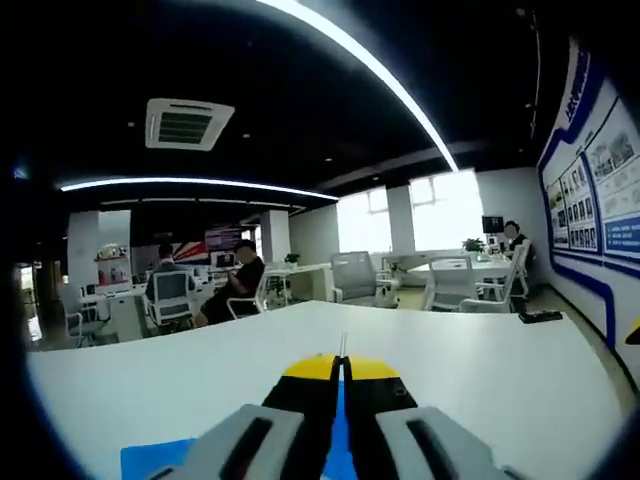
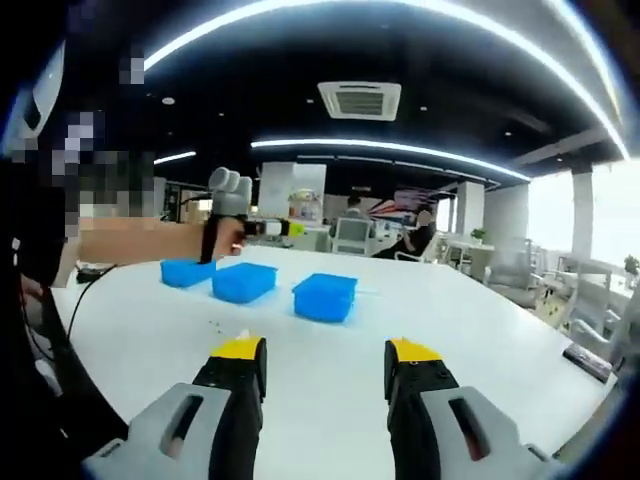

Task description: Pick up the resistors one by one and place each resistor into its matching bin, sorting the parts by color and model until every resistor is separated into the correct bin for its type

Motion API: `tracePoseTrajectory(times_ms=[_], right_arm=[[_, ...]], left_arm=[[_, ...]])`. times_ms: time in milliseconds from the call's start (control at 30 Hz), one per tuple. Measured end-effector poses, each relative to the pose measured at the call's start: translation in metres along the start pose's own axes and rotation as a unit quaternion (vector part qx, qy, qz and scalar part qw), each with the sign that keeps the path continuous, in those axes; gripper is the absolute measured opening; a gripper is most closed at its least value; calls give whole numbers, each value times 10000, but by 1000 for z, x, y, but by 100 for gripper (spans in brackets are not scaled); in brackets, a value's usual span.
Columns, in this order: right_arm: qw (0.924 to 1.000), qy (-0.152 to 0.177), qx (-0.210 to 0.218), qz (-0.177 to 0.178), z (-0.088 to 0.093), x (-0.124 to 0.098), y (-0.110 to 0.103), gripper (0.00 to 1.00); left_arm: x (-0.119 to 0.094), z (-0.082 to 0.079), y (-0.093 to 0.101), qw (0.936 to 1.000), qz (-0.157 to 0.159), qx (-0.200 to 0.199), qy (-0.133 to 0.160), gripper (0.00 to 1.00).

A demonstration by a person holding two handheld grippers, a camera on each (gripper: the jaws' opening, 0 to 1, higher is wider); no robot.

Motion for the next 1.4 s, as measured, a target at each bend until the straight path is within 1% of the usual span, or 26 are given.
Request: tracePoseTrajectory(times_ms=[100,167,233,300,333,367,400,433,467,500,600,700,800,867,900,933,967,1000,1033,1100,1133,1233,1333,1400], right_arm=[[10000,-27,22,5,2,0,0,49],[10000,-26,42,-8,2,0,-1,49],[10000,-23,45,-27,2,1,-2,49],[10000,-17,52,-43,2,1,-3,49],[10000,-15,53,-52,2,1,-3,49],[10000,-15,56,-61,2,2,-3,49],[10000,-14,55,-67,2,2,-4,49],[9999,-16,56,-85,2,2,-4,49],[9999,-14,56,-91,2,2,-4,49],[9999,-6,58,-103,2,2,-5,49],[9999,-1,45,-137,2,3,-7,49],[9998,25,33,-206,0,6,-10,49],[9993,109,17,-352,-4,10,-15,49],[9984,237,-27,-512,-8,14,-20,49],[9978,302,-40,-595,-11,16,-23,49],[9973,334,-51,-649,-12,17,-25,49],[9968,355,-60,-709,-14,19,-27,49],[9962,377,-80,-784,-16,22,-30,49],[9956,399,-95,-847,-17,23,-33,49],[9945,421,-123,-950,-20,26,-38,49],[9938,432,-142,-1014,-21,28,-40,49],[9906,487,-174,-1263,-24,31,-50,49],[9877,503,-196,-1468,-26,33,-58,49],[9860,525,-182,-1574,-27,34,-62,50]], left_arm=[[18,2,0,9999,1,26,-101,5],[26,5,-3,9999,-37,-32,-160,6],[31,7,-3,9998,-59,-11,-184,6],[34,9,-3,9998,-54,54,-208,16],[36,11,-4,9997,-42,65,-222,24],[37,12,-4,9997,-23,-4,-235,33],[36,13,-6,9996,-60,-35,-259,38],[34,13,-7,9994,-143,5,-308,41],[31,14,-7,9995,-95,18,-294,40],[28,14,-5,9996,45,-18,-292,39],[12,14,-4,9995,98,31,-297,39],[-13,12,-2,9997,144,-32,-172,38],[-45,12,0,9999,132,-21,-46,36],[-70,11,1,9999,66,-75,79,35],[-87,10,2,9997,-12,-144,196,35],[-100,10,4,9993,-54,-217,299,35],[-109,10,6,9992,-47,-251,314,35],[-122,11,9,9991,-85,-252,325,35],[-136,12,11,9987,-149,-265,402,35],[-162,15,17,9983,-213,-323,439,36],[-175,16,21,9978,-241,-371,502,36],[-212,23,31,9969,-326,-436,568,37],[-246,32,42,9966,-397,-440,571,39],[-270,41,51,9963,-403,-512,564,42]])
Point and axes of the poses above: the point that each gripper's makers call its tool centre point, and the gripper's own axes: x roughly forward along the fingers, y roughly to its right, z roughly out of its underside, the point moved 8 cm from there along -x, roughly backward along the fingers, and after that the axes turned 8 degrees about z, right-handed, at the moved point
